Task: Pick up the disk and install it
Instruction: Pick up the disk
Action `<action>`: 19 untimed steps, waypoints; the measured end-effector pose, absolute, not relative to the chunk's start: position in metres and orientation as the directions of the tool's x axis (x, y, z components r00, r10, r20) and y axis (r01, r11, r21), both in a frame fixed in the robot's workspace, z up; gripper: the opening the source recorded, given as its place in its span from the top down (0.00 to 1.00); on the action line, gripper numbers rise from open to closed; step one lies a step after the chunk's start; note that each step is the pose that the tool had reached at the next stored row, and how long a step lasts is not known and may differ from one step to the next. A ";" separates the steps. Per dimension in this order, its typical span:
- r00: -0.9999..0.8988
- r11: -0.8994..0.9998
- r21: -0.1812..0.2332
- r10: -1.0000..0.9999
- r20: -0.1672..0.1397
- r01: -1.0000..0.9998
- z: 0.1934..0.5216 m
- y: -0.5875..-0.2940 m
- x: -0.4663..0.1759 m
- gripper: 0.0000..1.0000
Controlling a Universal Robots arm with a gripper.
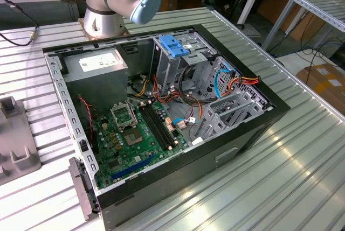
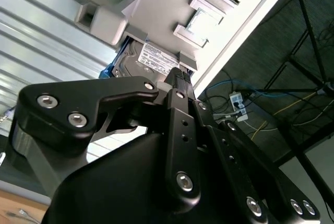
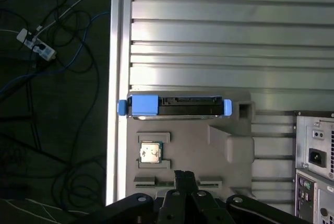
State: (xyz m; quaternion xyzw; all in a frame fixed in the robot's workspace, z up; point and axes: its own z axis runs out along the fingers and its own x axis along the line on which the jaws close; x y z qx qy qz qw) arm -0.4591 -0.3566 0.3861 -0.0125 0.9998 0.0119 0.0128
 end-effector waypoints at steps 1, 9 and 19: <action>-0.999 0.999 0.023 -0.030 -0.026 -0.031 0.386 -0.357 -0.459 0.90; -0.996 0.996 0.019 -0.083 -0.026 -0.084 0.386 -0.357 -0.459 0.90; -0.988 0.988 0.017 -0.152 -0.025 -0.153 0.386 -0.357 -0.459 0.90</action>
